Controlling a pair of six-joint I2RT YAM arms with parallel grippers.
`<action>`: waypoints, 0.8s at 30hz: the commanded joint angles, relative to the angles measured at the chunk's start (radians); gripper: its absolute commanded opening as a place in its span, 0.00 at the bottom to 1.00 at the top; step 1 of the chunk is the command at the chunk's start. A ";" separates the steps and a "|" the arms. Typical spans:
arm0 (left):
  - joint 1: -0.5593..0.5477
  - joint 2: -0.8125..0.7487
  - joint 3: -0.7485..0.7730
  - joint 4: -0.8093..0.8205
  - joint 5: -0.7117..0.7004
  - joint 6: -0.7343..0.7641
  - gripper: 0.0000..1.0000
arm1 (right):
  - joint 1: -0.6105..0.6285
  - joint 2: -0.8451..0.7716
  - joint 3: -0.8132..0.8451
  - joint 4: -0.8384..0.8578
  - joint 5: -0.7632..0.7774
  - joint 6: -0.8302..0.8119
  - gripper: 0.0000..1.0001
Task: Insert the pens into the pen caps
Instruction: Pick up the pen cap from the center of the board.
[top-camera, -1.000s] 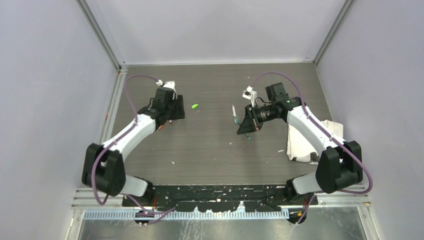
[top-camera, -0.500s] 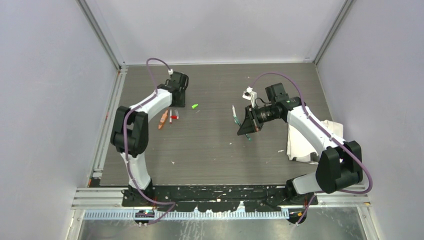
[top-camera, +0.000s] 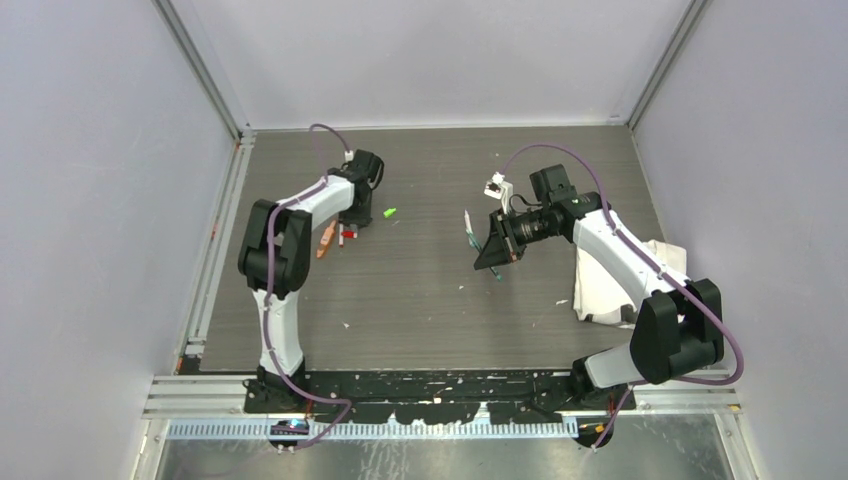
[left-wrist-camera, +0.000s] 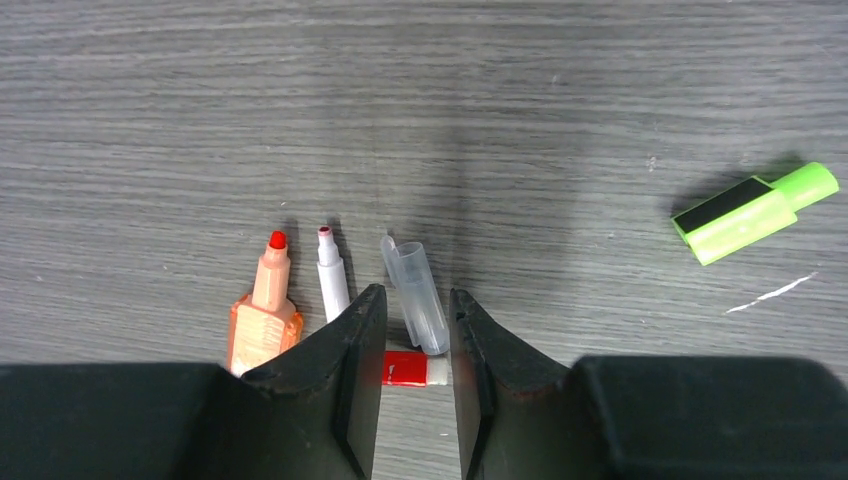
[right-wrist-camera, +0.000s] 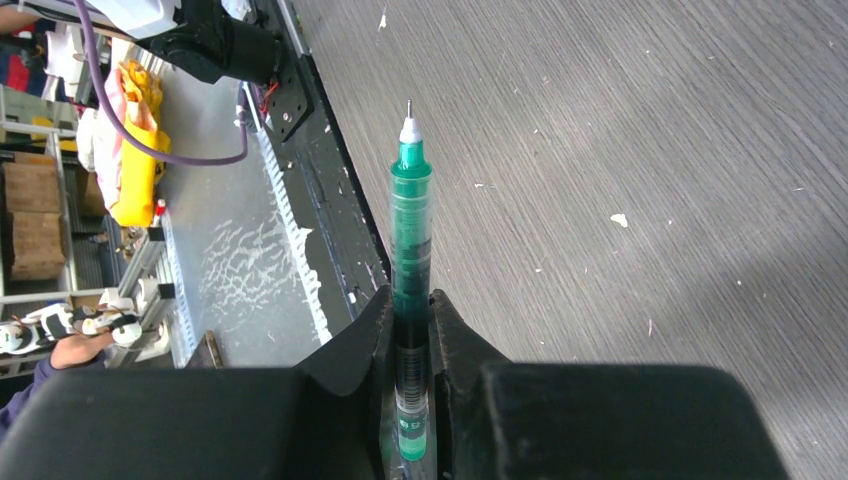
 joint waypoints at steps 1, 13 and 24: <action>0.006 0.019 0.042 -0.027 0.010 0.010 0.30 | 0.000 0.004 0.039 -0.004 -0.018 -0.018 0.01; 0.027 0.072 0.042 -0.069 0.131 -0.020 0.17 | 0.001 0.001 0.042 -0.008 -0.023 -0.021 0.01; 0.043 0.012 -0.007 -0.022 0.264 -0.001 0.17 | 0.001 -0.002 0.044 -0.010 -0.028 -0.022 0.01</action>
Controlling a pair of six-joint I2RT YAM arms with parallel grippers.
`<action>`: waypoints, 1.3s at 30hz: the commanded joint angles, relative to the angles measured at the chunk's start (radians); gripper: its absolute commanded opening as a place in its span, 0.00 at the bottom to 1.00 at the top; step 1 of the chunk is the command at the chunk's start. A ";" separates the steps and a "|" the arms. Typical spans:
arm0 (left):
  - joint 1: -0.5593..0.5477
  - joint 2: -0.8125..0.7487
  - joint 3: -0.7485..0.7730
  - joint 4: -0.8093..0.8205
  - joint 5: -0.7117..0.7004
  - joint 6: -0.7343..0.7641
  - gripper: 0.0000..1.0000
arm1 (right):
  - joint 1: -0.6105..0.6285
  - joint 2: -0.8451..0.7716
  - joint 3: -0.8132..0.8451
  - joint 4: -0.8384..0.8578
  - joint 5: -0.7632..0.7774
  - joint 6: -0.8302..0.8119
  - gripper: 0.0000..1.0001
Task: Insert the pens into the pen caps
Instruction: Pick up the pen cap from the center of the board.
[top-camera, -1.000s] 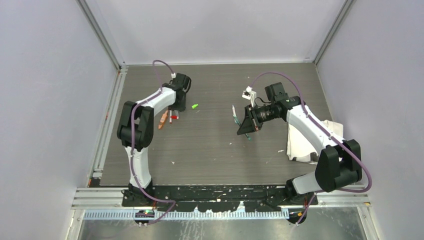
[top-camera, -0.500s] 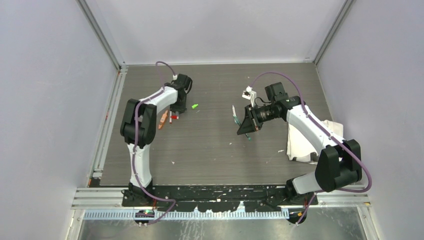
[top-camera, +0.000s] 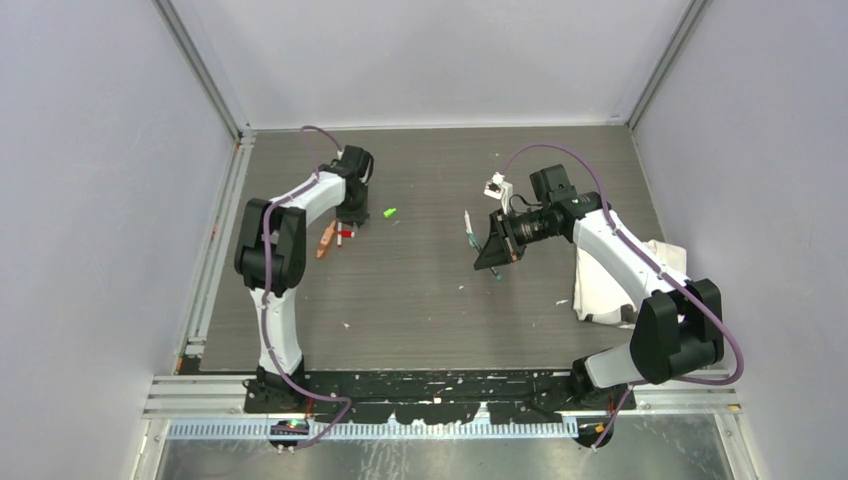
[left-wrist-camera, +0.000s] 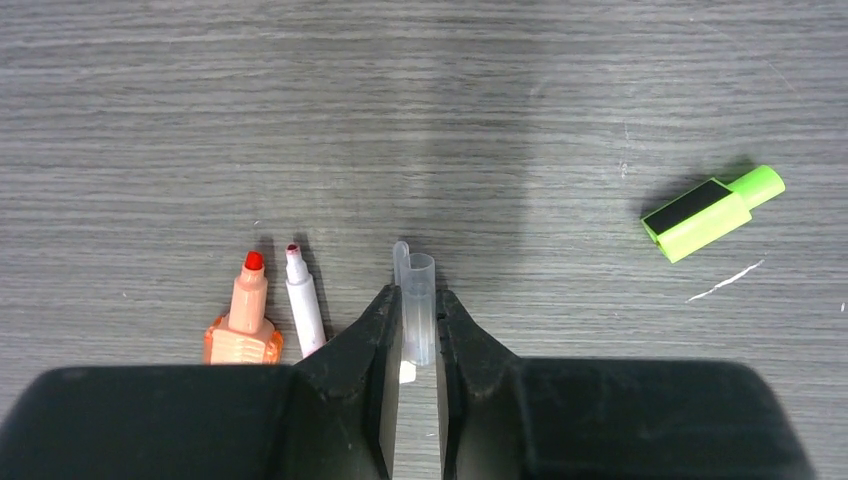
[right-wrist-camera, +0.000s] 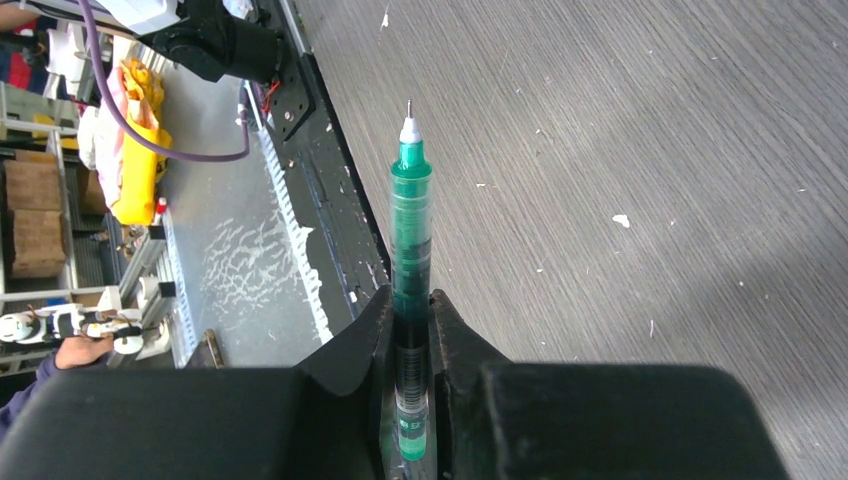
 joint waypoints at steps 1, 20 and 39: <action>0.002 -0.002 -0.034 -0.007 0.126 0.016 0.19 | 0.000 -0.001 0.043 -0.007 -0.024 -0.019 0.01; 0.000 -0.008 -0.113 0.005 0.139 0.019 0.01 | 0.001 0.004 0.044 -0.010 -0.028 -0.023 0.01; -0.008 -0.436 -0.475 0.349 0.772 -0.095 0.01 | 0.012 -0.135 -0.054 0.021 0.102 -0.307 0.03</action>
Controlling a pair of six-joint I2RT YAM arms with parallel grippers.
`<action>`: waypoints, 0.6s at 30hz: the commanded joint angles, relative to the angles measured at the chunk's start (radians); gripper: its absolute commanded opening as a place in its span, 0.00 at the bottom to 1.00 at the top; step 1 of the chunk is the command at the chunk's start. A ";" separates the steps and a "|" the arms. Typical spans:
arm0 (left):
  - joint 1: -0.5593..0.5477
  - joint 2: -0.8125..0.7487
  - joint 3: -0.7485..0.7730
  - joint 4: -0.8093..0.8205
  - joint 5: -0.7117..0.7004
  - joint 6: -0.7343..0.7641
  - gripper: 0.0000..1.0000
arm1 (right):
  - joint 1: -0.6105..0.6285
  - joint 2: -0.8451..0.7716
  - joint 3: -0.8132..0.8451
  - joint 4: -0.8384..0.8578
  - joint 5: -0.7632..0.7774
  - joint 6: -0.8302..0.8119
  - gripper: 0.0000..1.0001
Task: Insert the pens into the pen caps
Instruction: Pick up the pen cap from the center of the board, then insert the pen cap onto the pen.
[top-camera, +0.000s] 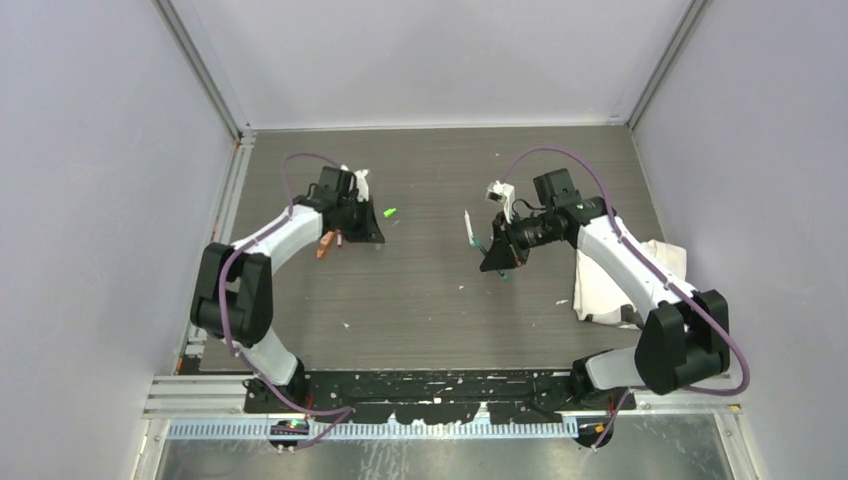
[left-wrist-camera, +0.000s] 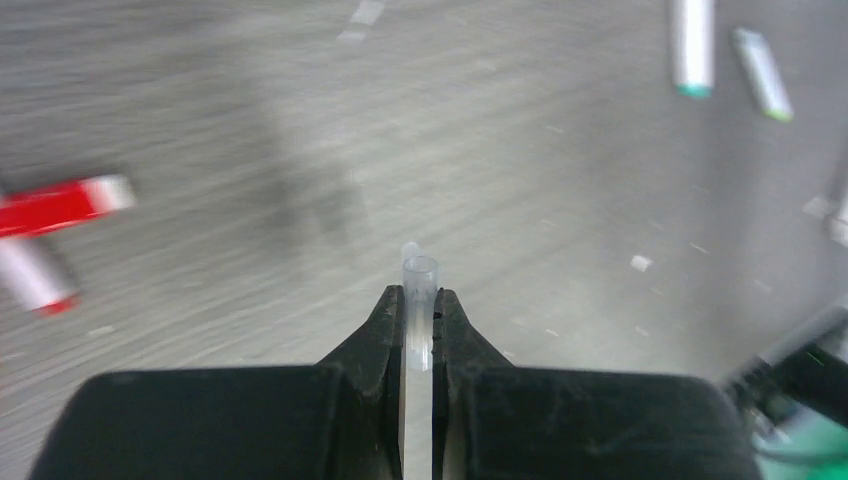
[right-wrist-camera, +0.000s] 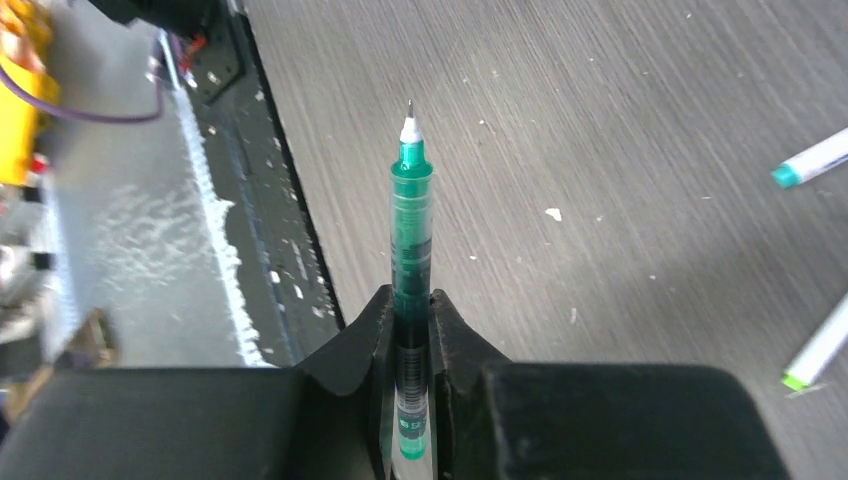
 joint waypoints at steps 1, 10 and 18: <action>-0.014 -0.071 -0.138 0.199 0.399 -0.084 0.01 | 0.019 -0.125 -0.053 0.040 0.051 -0.196 0.03; -0.185 -0.126 -0.267 0.352 0.707 -0.021 0.01 | 0.100 -0.213 -0.173 -0.121 0.334 -0.911 0.01; -0.329 -0.075 -0.292 0.346 0.800 0.039 0.01 | 0.190 -0.256 -0.276 -0.085 0.539 -1.124 0.01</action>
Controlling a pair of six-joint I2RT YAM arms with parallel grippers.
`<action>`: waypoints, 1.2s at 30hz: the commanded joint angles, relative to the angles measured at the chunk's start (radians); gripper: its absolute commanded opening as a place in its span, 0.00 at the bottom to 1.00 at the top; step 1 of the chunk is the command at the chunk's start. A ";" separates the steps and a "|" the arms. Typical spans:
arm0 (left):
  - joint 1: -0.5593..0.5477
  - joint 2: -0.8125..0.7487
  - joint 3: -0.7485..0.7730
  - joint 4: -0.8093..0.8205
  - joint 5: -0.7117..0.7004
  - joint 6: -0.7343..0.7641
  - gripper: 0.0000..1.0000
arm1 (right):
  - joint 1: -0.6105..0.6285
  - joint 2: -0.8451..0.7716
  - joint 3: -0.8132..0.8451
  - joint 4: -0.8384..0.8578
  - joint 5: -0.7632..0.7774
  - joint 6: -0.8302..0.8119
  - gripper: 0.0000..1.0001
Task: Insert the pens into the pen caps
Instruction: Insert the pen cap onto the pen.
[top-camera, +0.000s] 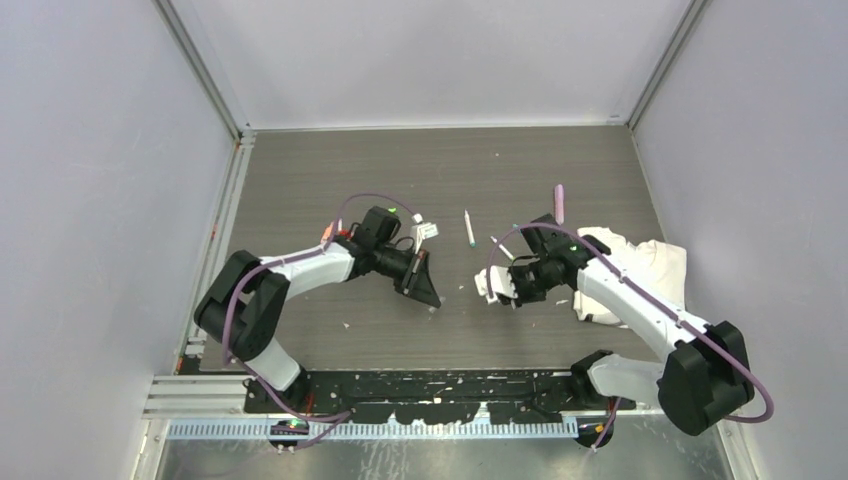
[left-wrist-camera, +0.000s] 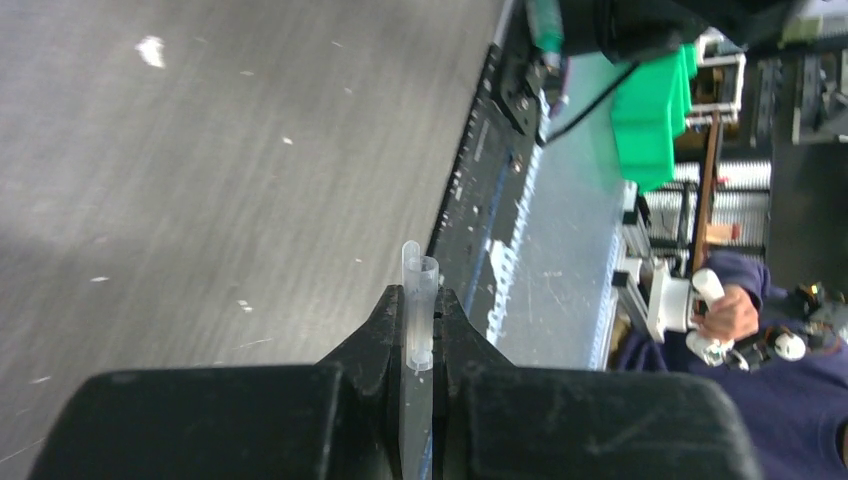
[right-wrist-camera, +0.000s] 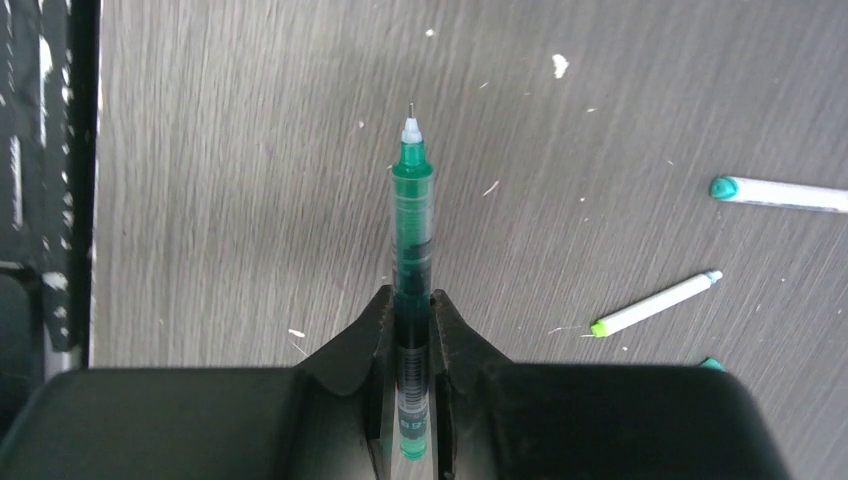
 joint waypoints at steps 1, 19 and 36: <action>-0.057 0.003 -0.013 0.030 0.112 0.052 0.01 | 0.068 -0.047 -0.033 0.040 0.151 -0.161 0.01; -0.200 0.146 0.070 0.143 0.165 -0.089 0.01 | 0.269 0.012 -0.049 0.100 0.259 -0.106 0.01; -0.205 0.198 0.050 0.351 0.193 -0.247 0.01 | 0.351 0.034 -0.050 0.155 0.321 -0.043 0.01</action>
